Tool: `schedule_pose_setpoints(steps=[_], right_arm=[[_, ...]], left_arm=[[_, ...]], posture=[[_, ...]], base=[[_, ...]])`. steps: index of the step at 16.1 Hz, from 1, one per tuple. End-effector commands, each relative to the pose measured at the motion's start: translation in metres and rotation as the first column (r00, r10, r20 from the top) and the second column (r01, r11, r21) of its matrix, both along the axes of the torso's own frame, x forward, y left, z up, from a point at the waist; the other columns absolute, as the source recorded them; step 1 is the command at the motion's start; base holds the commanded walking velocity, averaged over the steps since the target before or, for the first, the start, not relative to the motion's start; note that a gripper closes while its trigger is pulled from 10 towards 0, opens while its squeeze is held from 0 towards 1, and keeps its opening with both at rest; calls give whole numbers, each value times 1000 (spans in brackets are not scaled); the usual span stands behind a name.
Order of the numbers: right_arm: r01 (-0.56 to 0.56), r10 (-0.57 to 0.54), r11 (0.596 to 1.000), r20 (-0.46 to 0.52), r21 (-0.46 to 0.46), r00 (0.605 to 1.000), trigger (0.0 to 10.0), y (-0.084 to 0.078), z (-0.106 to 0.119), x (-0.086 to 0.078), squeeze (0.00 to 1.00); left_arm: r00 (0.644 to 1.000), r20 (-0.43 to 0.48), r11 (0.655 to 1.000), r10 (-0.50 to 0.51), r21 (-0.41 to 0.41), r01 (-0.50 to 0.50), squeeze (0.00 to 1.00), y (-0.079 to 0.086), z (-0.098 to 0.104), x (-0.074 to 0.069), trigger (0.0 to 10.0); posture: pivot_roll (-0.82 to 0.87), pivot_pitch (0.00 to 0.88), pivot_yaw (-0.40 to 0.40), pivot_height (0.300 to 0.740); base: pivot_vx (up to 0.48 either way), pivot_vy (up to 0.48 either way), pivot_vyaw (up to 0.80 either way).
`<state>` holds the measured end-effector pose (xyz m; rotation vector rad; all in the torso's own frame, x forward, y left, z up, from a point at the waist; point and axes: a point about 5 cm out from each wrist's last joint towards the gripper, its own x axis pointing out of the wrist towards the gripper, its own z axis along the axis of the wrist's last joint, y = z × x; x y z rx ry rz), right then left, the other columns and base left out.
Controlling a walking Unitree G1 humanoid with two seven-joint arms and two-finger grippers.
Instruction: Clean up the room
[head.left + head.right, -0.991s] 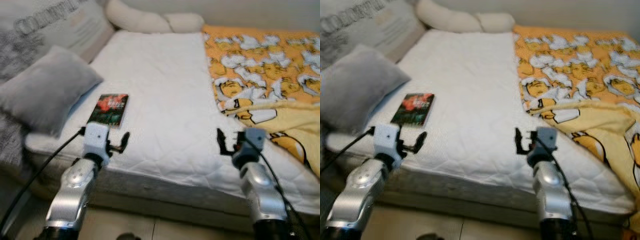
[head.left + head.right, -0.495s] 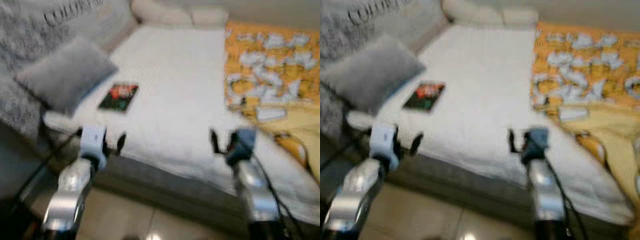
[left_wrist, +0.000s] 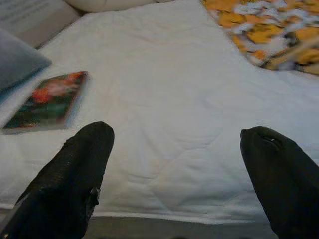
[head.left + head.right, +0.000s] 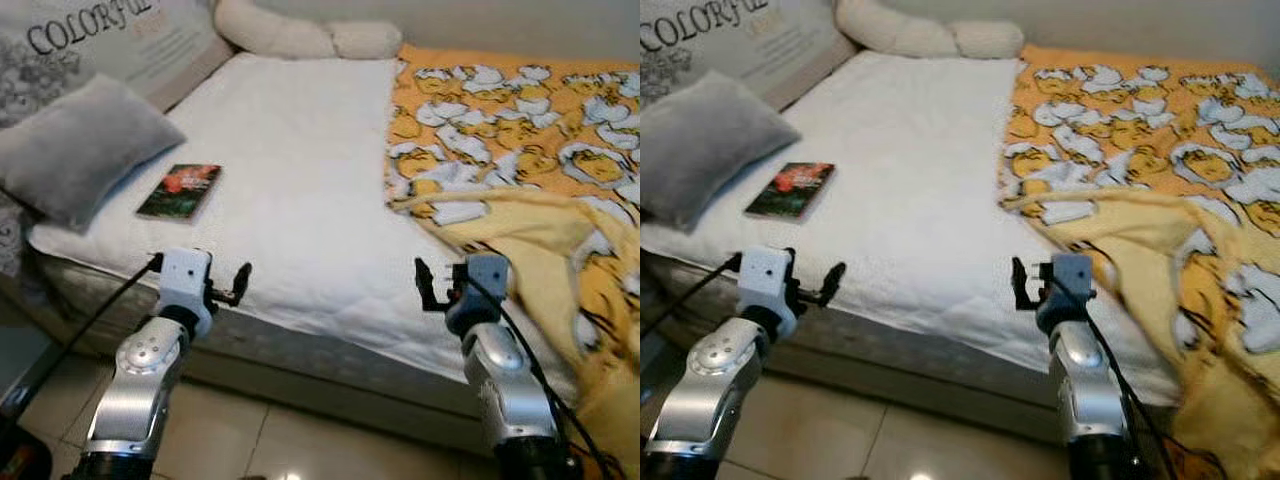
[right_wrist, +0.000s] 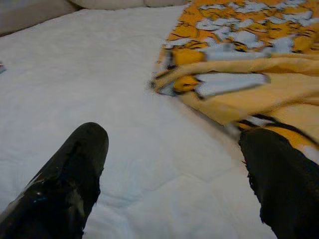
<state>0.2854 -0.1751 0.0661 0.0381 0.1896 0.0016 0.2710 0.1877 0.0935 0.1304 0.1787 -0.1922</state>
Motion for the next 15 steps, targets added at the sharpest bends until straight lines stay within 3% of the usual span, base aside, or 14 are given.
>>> schedule_pose_setpoints(steps=[1,9,10,15], right_arm=[[9,-9,1000,20,-5,1000,10000,-5,5,1,580],[12,-12,1000,20,-17,1000,10000,-6,6,2,573],[10,-9,1000,20,-24,1000,10000,-6,6,2,565],[-22,22,998,15,-55,1000,10000,-2,7,4,514]], left_arm=[[1000,5,1000,-15,1,15,0,-4,1,1,10000],[1000,5,1000,-7,-4,7,0,-4,1,2,10000],[1000,-9,999,4,-39,-4,0,-4,-1,1,10000],[1000,-3,999,-7,-33,7,0,-3,0,3,10000]], posture=[[57,0,49,740],[56,0,46,740],[56,0,46,740],[56,0,45,740]], base=[[0,-394,0],[0,-394,0],[0,0,0],[0,0,0]])
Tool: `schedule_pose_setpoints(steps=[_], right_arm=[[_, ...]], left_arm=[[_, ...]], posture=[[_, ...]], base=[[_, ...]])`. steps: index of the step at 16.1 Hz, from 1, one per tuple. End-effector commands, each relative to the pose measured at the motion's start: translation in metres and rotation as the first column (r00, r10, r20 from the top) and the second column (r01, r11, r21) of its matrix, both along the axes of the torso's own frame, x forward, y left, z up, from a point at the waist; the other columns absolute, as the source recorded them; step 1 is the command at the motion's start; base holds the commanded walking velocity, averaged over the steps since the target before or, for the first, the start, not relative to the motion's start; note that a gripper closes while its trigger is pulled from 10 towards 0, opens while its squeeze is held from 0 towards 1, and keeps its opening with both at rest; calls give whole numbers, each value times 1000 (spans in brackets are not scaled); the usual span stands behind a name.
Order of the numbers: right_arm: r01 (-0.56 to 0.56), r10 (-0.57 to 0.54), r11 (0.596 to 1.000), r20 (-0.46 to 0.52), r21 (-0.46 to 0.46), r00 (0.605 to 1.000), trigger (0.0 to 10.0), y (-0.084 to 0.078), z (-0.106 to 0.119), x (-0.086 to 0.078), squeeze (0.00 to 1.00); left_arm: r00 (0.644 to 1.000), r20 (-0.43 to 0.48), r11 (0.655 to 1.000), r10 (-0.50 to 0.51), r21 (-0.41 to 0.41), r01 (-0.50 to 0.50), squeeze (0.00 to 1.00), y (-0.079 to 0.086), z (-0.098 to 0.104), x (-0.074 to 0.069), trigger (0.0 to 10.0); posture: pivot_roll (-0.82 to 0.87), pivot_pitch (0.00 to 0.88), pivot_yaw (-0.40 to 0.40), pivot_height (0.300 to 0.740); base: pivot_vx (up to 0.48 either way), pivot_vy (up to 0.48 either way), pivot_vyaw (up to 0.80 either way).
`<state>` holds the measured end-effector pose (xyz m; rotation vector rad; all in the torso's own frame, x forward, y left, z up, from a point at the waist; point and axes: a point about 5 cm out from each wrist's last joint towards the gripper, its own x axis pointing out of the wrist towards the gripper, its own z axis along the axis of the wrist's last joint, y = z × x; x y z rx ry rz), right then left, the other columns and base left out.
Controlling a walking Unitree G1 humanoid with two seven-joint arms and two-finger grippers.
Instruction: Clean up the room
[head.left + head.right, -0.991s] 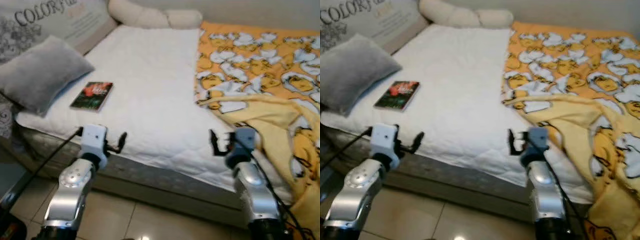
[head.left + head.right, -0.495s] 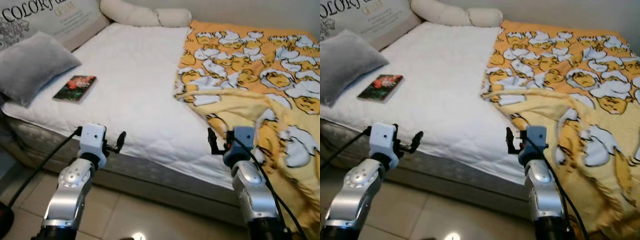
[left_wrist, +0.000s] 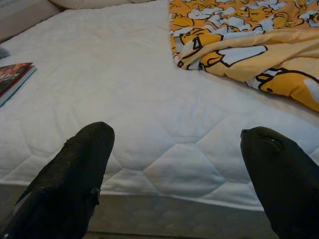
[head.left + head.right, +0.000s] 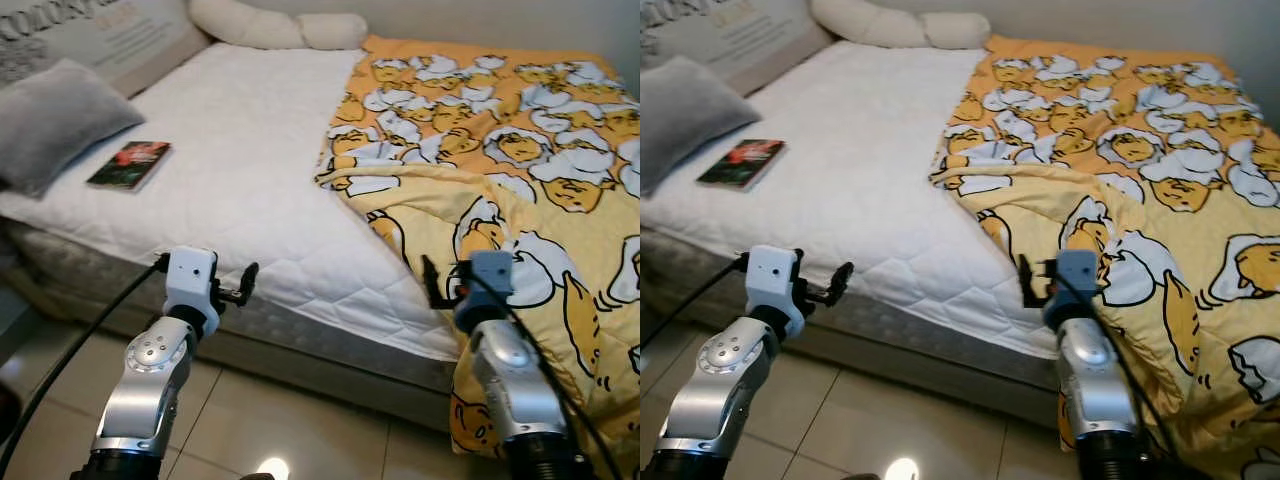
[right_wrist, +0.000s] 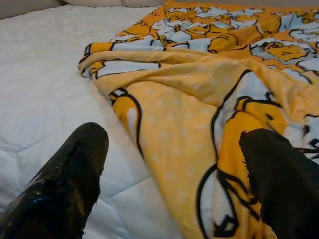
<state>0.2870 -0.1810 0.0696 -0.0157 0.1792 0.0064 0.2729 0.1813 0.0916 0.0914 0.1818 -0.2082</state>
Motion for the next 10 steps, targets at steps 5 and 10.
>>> schedule_pose_setpoints(steps=[5,10], right_arm=[[-6,6,1000,-25,29,1000,10000,5,1,2,47],[-38,38,999,-11,0,999,10000,9,3,3,0]], left_arm=[[1000,7,1000,-10,-9,10,0,2,3,1,10000],[1000,6,1000,-11,-11,11,0,3,3,1,10000]], posture=[[56,0,45,740],[56,0,45,740]], base=[[290,0,-503],[319,0,0]])
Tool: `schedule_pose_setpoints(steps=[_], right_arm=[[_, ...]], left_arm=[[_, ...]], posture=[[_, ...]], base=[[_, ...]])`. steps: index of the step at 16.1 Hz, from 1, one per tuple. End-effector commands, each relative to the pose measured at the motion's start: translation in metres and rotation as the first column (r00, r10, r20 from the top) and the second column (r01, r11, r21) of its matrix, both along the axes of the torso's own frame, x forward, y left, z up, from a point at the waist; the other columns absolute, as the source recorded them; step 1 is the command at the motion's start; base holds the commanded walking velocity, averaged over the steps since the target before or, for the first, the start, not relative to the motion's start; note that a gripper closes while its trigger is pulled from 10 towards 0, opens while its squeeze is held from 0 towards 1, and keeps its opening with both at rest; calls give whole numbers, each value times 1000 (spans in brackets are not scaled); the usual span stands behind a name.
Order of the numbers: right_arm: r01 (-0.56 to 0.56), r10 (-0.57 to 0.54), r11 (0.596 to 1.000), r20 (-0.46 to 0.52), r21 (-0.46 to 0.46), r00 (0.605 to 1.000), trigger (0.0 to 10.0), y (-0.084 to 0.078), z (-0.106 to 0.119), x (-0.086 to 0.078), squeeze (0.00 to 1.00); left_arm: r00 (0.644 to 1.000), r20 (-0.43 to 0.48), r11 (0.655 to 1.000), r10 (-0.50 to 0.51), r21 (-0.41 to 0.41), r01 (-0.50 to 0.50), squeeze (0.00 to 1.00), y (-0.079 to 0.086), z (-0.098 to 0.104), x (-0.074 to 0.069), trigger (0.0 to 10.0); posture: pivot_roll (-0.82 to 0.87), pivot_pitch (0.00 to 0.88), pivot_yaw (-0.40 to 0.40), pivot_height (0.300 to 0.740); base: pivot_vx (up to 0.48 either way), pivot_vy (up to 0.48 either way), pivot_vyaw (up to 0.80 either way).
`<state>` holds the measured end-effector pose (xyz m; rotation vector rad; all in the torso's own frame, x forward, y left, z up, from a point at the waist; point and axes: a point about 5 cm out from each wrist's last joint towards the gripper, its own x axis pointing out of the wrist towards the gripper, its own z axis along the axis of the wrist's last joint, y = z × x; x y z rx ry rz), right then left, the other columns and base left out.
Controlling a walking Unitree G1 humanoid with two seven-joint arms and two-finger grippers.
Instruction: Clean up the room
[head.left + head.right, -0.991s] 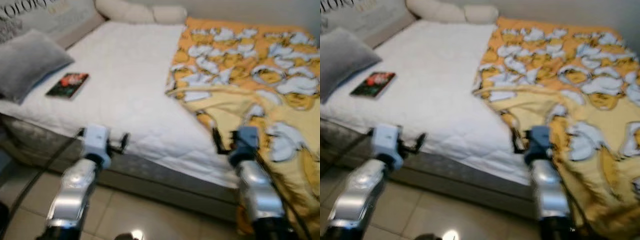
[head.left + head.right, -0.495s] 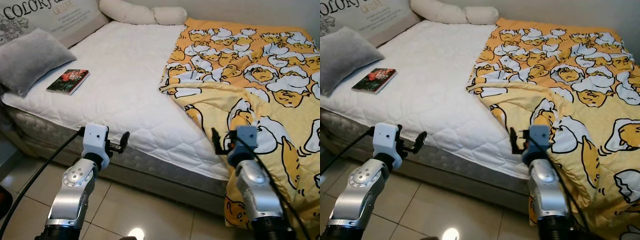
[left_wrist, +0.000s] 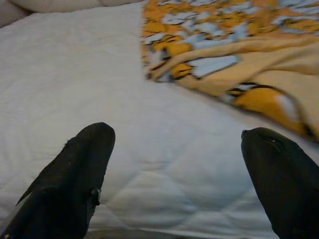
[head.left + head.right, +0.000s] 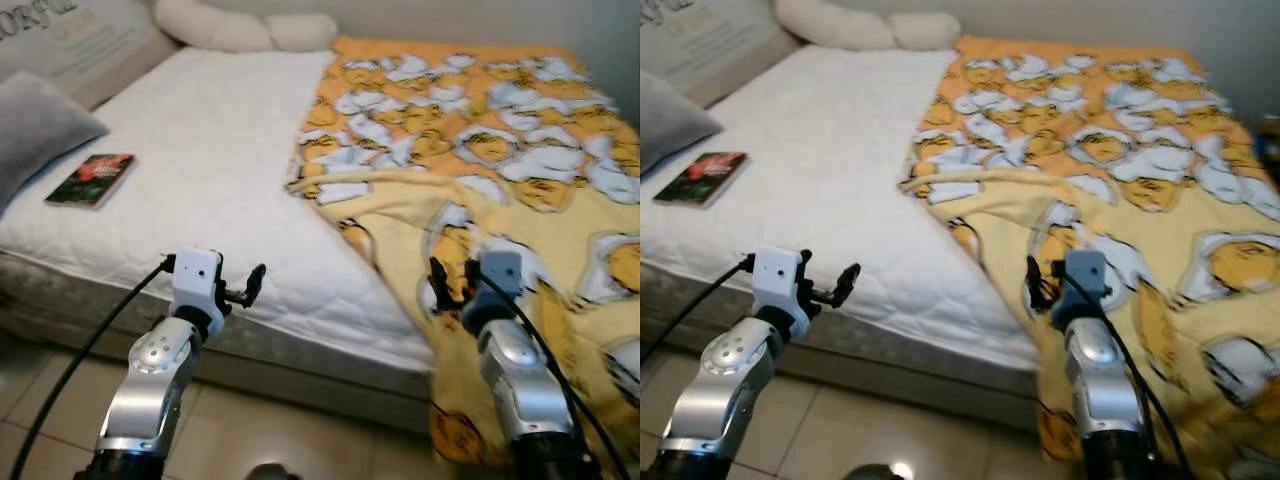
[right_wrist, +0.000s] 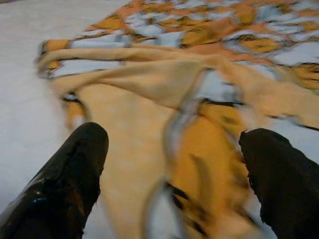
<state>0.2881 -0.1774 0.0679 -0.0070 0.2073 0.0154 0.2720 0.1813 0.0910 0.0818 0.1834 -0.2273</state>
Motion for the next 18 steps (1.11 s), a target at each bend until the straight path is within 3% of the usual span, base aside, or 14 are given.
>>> schedule_pose_setpoints(steps=[1,4,5,7,9,10,12,13,15,18], right_arm=[[-41,41,999,20,-16,999,10000,6,5,2,0],[-31,31,999,7,-37,999,10000,7,5,4,0],[-31,32,998,1,-51,1000,10000,6,6,8,1000],[-10,5,994,-45,-106,999,10000,3,3,13,1000],[28,-49,984,-117,-176,992,10000,-6,-3,25,1000],[35,-69,976,-156,-213,985,10000,-10,-5,37,1000],[31,-66,981,-182,-192,981,10000,-10,-7,43,1000],[16,-54,986,-227,-163,972,10000,-10,-11,49,0],[-14,-22,990,-259,-137,966,10000,-7,-14,54,0],[-26,-84,955,-352,-297,932,10000,-17,-27,49,0]], left_arm=[[1000,8,1000,7,0,-7,0,3,3,2,10000],[1000,-11,1000,-10,20,11,0,3,0,3,10000],[999,-10,998,-50,35,50,0,2,3,4,10000],[997,-6,996,-79,36,79,0,1,5,4,10000],[986,-14,985,-168,42,168,0,0,8,4,10000],[941,-100,943,-322,51,328,0,-4,5,-3,10000],[897,-135,897,-422,83,434,0,-7,3,-8,10000],[859,-172,860,-482,98,502,0,-6,2,-11,10000],[846,-182,845,-501,111,524,0,-3,5,-10,10000],[829,-202,824,-521,134,550,0,3,14,-11,10000]], posture=[[57,0,44,740],[57,0,44,740],[56,0,49,740],[60,0,51,740],[68,0,54,740],[73,0,61,740],[78,0,64,740],[89,0,72,740],[104,0,79,740],[161,0,87,740]], base=[[307,0,0],[95,0,0],[0,0,0],[0,0,0],[0,0,0],[0,0,0],[0,0,0],[0,0,0],[0,0,0],[0,0,0]])
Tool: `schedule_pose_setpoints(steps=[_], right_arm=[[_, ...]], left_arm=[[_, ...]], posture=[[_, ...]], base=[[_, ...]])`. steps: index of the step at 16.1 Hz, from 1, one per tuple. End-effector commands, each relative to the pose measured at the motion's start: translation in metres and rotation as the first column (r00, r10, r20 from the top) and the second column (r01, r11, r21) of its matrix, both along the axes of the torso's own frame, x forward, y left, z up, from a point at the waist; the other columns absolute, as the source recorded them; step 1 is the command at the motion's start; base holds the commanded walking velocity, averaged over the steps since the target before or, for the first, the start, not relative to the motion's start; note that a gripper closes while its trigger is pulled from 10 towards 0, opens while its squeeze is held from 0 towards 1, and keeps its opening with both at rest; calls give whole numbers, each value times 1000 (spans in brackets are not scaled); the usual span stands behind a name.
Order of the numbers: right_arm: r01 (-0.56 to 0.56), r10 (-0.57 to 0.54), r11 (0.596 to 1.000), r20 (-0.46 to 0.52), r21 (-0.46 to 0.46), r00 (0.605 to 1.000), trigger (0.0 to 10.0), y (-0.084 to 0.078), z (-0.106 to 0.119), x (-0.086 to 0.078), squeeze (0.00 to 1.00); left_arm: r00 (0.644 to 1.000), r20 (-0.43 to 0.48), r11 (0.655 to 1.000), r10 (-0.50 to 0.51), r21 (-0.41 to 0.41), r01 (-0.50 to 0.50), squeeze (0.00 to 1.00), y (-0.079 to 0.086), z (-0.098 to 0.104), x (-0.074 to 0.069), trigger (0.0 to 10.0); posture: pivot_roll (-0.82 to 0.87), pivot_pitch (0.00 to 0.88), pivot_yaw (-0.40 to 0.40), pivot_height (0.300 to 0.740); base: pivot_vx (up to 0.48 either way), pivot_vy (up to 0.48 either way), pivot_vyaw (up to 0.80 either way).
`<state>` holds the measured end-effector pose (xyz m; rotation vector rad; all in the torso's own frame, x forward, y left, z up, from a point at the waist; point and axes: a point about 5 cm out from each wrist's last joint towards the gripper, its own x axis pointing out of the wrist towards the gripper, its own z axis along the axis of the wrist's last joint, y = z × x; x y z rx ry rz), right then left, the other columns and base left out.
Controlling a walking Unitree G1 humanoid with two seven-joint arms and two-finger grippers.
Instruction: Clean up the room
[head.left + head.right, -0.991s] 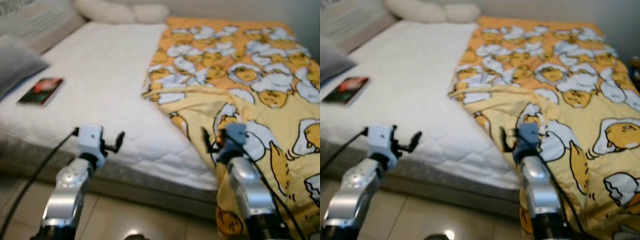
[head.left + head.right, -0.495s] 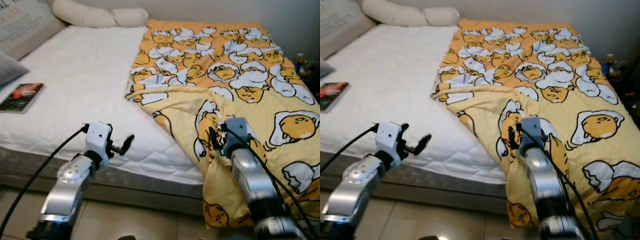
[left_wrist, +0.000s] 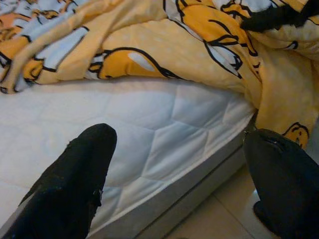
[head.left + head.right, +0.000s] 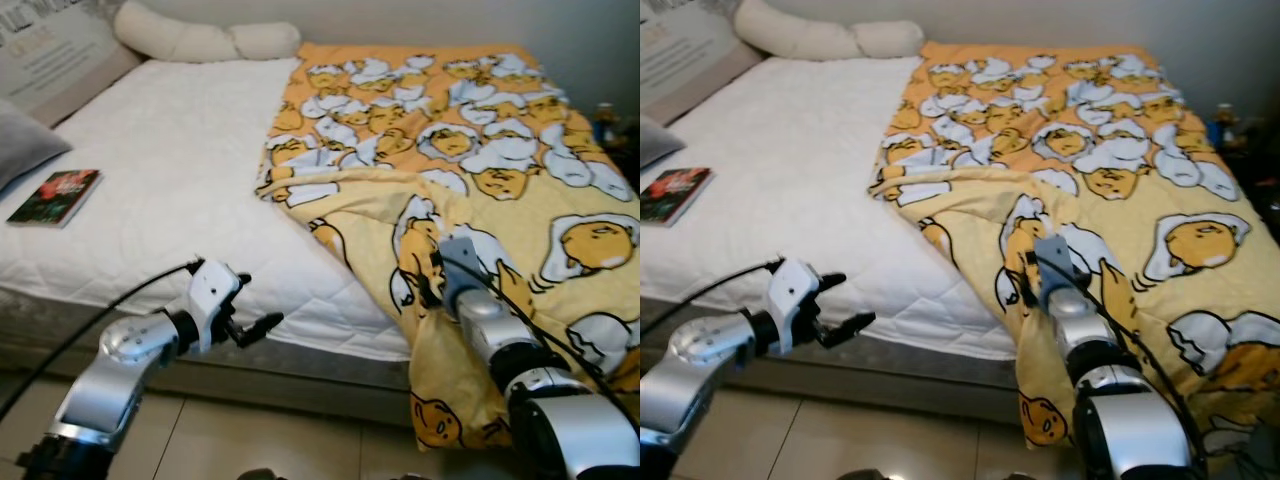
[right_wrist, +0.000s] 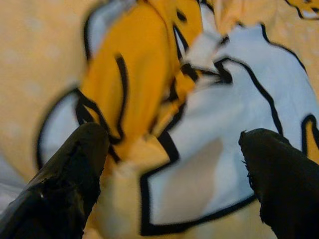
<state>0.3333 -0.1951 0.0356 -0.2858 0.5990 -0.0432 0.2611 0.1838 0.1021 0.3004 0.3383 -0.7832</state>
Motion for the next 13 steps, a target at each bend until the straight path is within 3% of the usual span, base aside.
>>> schedule_pose_setpoints(steps=[1,2,3,7,13], right_arm=[[42,-42,999,11,-19,999,4784,-4,3,3,0],[69,-69,997,-3,-19,998,3098,-8,1,0,0],[71,-72,997,-7,-24,997,0,-9,0,0,0],[96,-96,995,-20,12,995,0,-11,-6,-5,0],[105,-105,994,1,40,994,0,-14,-4,-4,0]], left_arm=[[999,-11,1000,-30,9,30,0,2,5,-4,10000],[999,-21,999,-47,16,48,0,2,6,-7,10000],[998,-27,998,-55,19,56,0,3,7,-8,10000],[996,-46,996,-78,40,80,0,10,14,-19,10000],[995,-63,996,-75,45,78,0,11,16,-20,10000]], posture=[[178,0,89,740],[178,0,89,740],[195,0,90,740],[249,0,95,740],[237,0,110,740]], base=[[0,0,0],[0,0,0],[0,0,0],[0,0,0],[0,0,0]])
